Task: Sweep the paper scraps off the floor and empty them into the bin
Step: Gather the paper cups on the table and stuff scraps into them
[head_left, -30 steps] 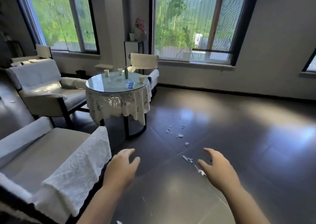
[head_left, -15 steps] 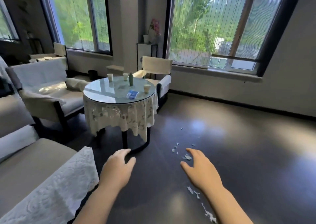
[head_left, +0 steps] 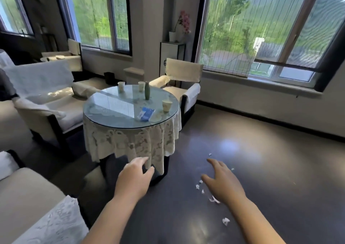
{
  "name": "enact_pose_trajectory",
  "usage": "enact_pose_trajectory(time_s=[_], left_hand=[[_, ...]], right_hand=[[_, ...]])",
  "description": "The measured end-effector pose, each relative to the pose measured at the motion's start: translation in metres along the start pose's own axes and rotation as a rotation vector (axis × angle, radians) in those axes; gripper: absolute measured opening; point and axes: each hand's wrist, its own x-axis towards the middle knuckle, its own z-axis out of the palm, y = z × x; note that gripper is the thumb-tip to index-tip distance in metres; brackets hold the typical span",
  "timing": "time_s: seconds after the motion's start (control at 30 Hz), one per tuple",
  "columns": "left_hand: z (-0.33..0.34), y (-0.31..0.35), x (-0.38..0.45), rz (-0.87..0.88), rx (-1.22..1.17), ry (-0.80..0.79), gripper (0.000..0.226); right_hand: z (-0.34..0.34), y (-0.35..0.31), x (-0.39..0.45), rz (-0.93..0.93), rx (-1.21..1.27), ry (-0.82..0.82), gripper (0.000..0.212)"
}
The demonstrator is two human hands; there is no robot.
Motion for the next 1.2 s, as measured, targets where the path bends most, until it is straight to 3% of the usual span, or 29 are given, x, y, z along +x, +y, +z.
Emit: enact_pose_trajectory(time_s=[0.27, 0.8, 1.2], left_hand=[[0.035, 0.047, 0.145, 0.014, 0.057, -0.044, 0.048], [0.157, 0.122, 0.413, -0.174, -0.026, 0.038, 0.052], [0.206, 0.111, 0.576, -0.308, 0.015, 0.072, 0.076]], right_hand=[[-0.002, 0.011, 0.149, 0.012, 0.028, -0.040, 0.059], [-0.027, 0.065, 0.487, -0.139, -0.013, -0.130, 0.059], [0.026, 0.036, 0.672, -0.295, -0.029, -0.341, 0.060]])
